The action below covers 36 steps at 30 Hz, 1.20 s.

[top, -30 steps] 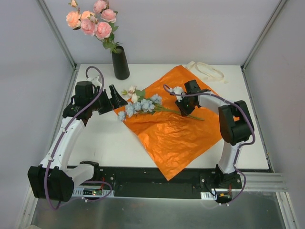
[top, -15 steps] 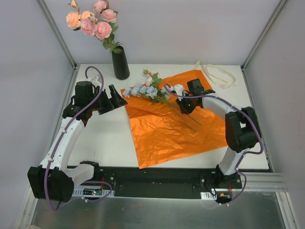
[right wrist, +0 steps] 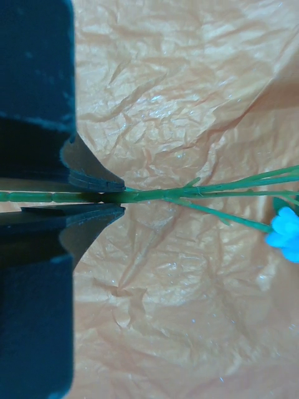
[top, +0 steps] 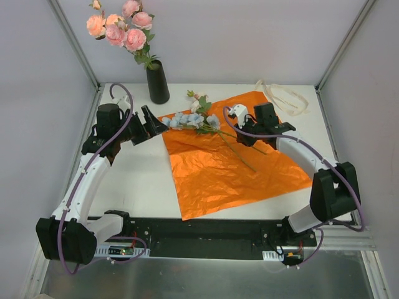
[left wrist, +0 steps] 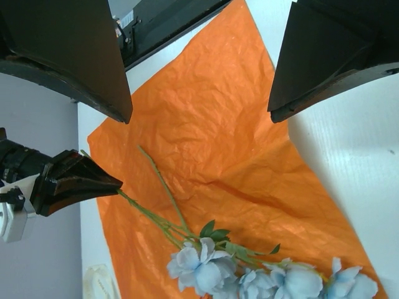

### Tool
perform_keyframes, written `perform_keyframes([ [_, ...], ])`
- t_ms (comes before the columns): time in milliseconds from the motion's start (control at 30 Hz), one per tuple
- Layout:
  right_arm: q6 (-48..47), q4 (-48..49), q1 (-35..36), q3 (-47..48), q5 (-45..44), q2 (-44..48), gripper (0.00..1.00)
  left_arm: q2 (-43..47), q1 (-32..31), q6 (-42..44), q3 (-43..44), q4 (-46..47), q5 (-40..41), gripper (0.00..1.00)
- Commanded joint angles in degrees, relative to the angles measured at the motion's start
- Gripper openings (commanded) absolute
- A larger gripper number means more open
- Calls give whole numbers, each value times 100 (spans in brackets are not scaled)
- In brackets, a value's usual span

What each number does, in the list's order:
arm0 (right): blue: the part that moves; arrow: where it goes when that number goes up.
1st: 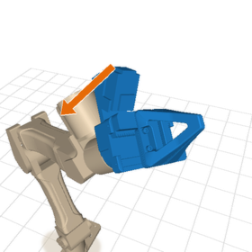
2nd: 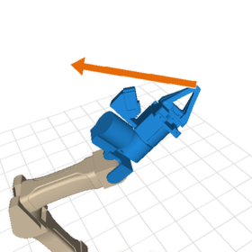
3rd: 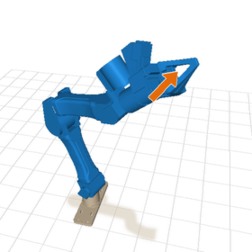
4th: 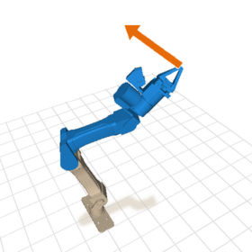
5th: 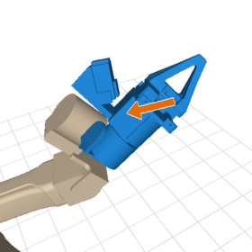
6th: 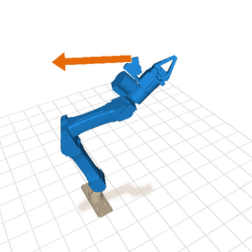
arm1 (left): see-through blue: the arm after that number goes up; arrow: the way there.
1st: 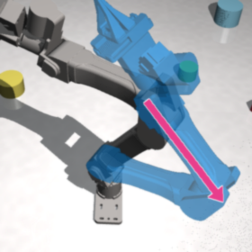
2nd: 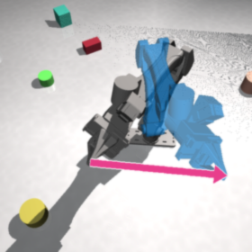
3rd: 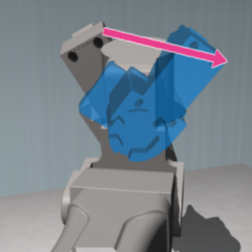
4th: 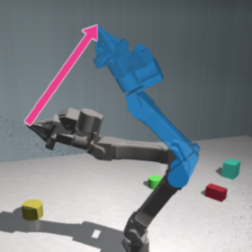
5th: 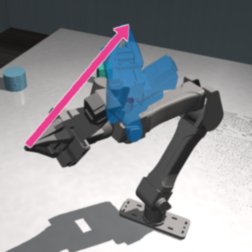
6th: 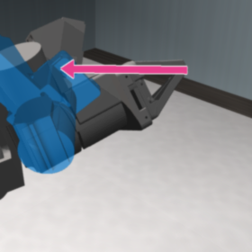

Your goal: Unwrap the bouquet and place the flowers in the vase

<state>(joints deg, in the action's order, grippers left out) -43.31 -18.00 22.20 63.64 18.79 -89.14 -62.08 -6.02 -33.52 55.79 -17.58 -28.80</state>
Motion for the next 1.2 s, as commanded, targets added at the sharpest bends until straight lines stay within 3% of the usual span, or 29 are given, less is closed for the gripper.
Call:
perform_keyframes([
  [0,392,551,65,-88,433,669,0,4,-74,-392,-15,817,-284,95],
  [200,1008,955,144,-526,582,1355,0,-84,-127,-1094,-428,2099,-425,96],
  [333,1605,1280,399,-773,451,1707,0,-312,-259,-1385,-481,2339,-320,95],
  [533,2993,1930,838,-1300,48,1866,0,-401,-671,-2201,-1157,2839,795,95],
  [833,4322,2854,1305,-2179,-1271,2199,0,-664,-2016,-3731,-1738,2980,2825,99],
  [1167,4797,3232,1410,-2645,-684,2727,0,-1972,-2878,-4531,-1475,4279,3389,88],
])
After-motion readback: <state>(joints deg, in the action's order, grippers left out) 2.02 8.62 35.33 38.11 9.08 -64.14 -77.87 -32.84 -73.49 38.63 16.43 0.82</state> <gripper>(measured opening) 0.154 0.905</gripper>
